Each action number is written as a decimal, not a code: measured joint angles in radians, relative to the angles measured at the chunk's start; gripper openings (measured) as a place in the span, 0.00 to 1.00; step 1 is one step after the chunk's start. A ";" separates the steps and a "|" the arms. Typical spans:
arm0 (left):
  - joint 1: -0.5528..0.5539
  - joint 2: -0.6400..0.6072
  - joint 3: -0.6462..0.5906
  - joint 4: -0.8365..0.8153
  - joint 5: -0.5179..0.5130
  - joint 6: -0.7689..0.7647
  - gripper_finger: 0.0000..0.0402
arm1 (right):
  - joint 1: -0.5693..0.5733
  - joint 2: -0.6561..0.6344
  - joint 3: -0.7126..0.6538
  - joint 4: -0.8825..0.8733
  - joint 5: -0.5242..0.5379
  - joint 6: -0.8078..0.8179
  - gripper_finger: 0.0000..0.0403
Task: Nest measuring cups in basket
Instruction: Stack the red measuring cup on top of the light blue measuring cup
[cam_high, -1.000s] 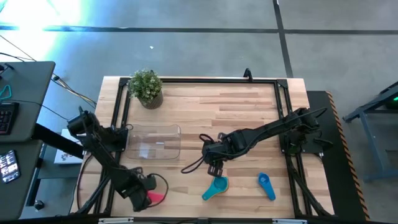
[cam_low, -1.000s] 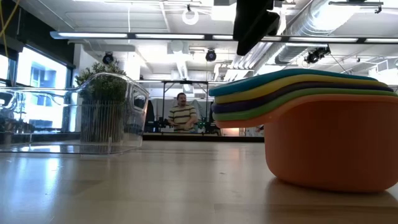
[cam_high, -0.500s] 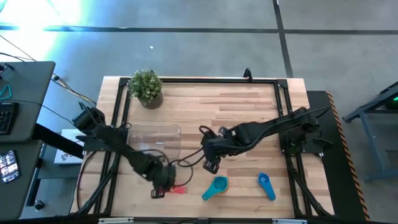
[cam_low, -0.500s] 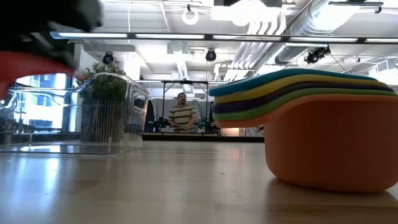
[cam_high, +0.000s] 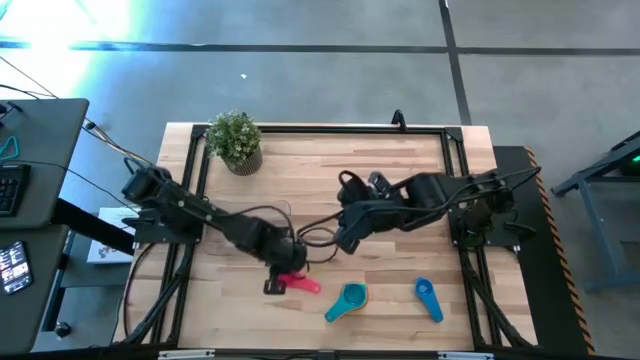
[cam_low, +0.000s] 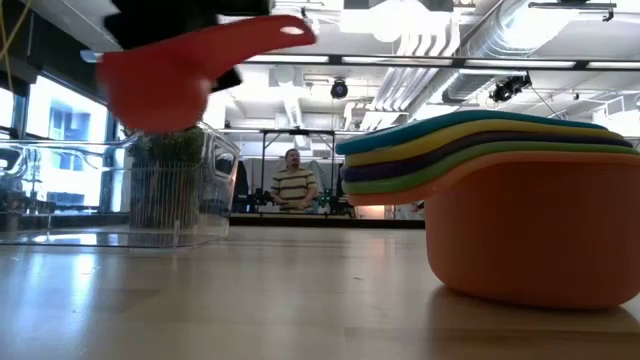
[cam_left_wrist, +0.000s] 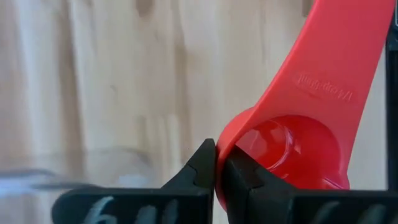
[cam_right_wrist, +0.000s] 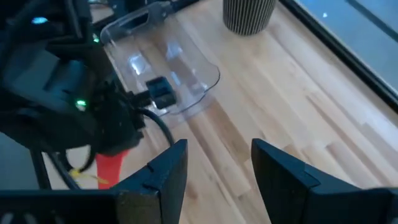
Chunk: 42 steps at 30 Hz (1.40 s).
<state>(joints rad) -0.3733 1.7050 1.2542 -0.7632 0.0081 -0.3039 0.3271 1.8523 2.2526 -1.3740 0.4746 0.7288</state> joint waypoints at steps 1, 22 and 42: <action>0.016 0.000 0.007 -0.001 -0.002 0.027 0.00 | -0.002 0.000 0.007 -0.001 0.007 -0.001 0.42; 0.332 0.000 0.230 0.063 -0.102 0.564 0.01 | -0.037 0.001 0.021 -0.062 0.311 0.139 0.42; 0.428 0.171 0.229 0.099 -0.076 0.674 0.01 | -0.338 -0.030 0.025 -0.179 0.457 -0.099 0.42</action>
<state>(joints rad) 0.0547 1.8761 1.4828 -0.6646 -0.0674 0.3705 -0.0114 1.8221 2.2772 -1.5533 0.9313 0.6296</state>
